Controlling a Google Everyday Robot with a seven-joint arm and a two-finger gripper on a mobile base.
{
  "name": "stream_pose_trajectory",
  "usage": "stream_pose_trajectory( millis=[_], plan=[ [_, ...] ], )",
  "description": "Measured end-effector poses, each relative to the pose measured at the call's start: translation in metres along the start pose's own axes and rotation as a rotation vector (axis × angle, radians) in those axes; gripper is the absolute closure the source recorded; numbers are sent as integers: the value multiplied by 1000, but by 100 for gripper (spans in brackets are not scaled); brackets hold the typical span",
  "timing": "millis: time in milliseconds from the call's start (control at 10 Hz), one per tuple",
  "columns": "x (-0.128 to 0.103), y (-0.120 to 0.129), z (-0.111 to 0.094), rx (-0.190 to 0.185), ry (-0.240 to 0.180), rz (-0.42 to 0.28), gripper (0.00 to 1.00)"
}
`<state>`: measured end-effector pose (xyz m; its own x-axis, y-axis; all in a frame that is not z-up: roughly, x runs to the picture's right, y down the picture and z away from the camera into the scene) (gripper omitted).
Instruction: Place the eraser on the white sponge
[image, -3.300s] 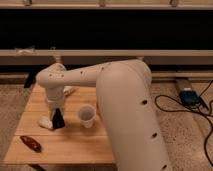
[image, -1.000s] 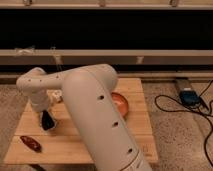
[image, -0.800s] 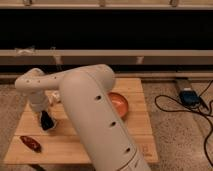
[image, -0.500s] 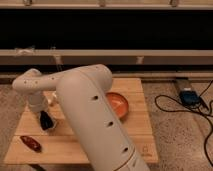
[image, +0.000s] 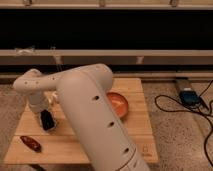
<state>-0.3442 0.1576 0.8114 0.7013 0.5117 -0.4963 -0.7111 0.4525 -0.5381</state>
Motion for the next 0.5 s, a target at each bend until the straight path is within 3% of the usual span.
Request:
stream_pose_trajectory(
  millis=[300,500],
  plan=[
    [4,-4,-7,-2,-21,7,20],
    [8,-8,-21,-10,-59,14,20]
  ],
)
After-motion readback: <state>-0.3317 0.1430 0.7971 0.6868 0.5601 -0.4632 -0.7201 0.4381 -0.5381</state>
